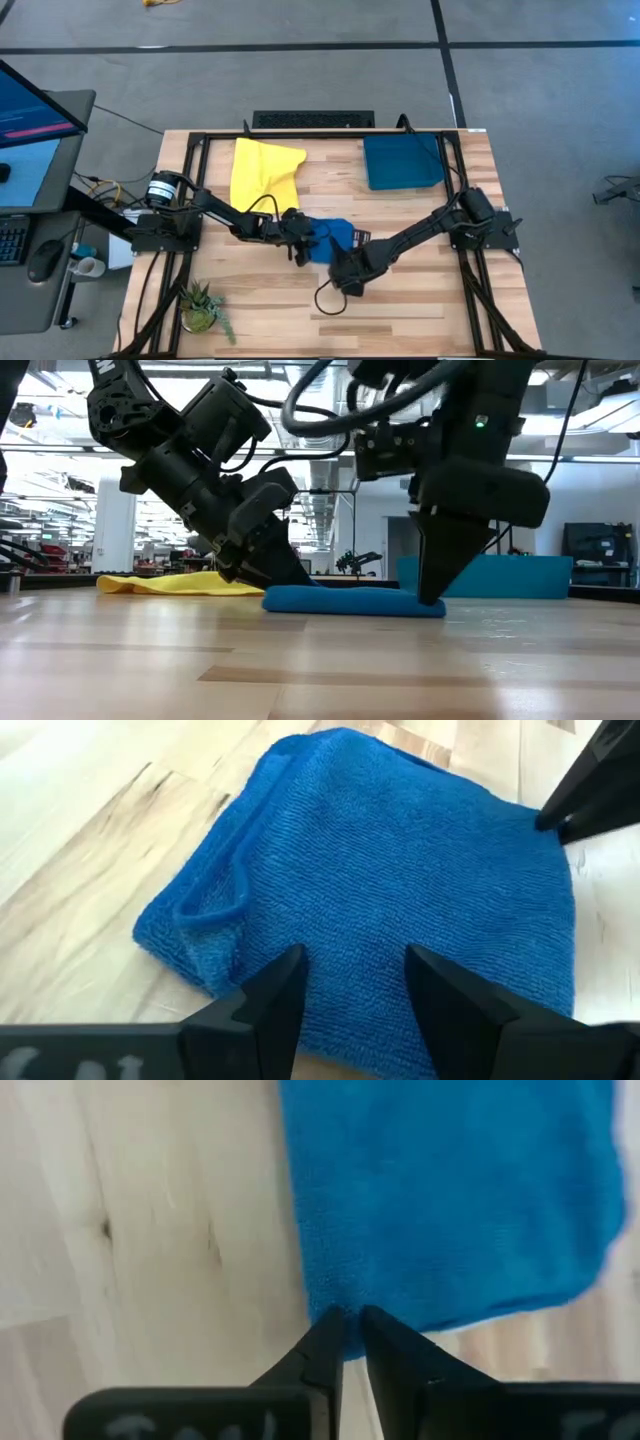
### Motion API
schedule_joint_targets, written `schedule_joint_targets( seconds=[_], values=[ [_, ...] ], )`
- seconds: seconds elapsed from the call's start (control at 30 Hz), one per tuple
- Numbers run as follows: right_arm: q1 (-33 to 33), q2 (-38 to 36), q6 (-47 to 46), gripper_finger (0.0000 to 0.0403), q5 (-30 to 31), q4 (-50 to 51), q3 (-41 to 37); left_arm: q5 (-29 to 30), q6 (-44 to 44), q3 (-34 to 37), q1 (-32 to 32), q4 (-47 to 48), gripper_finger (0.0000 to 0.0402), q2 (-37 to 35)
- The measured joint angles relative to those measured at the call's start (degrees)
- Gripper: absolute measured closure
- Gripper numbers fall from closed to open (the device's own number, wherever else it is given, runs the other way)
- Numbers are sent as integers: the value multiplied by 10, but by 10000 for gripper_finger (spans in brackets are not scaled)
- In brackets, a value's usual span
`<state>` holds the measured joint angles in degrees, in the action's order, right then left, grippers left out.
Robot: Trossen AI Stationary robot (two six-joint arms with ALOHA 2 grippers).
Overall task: Roll microfiber towels into tight, uniform cylinder then place into a basket
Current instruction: Roll the blue microfiber cloth
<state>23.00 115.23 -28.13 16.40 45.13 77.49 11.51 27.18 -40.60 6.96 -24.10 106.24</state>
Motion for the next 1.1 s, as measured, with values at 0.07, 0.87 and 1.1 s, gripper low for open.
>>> schedule_joint_targets(
  seconds=[0.07, 0.87, 1.1],
  values=[
    [6, -9, -4, 339, 21, 3, 0, 4, 1, 0, 0, -1, 233, 0],
    [0, -1, 16, 339, 37, -70, 0, 25, -21, 2, 4, -7, 233, 2],
    [-3, 4, 13, 339, 19, -60, 0, 25, -42, 2, 5, -7, 233, 2]
  ],
)
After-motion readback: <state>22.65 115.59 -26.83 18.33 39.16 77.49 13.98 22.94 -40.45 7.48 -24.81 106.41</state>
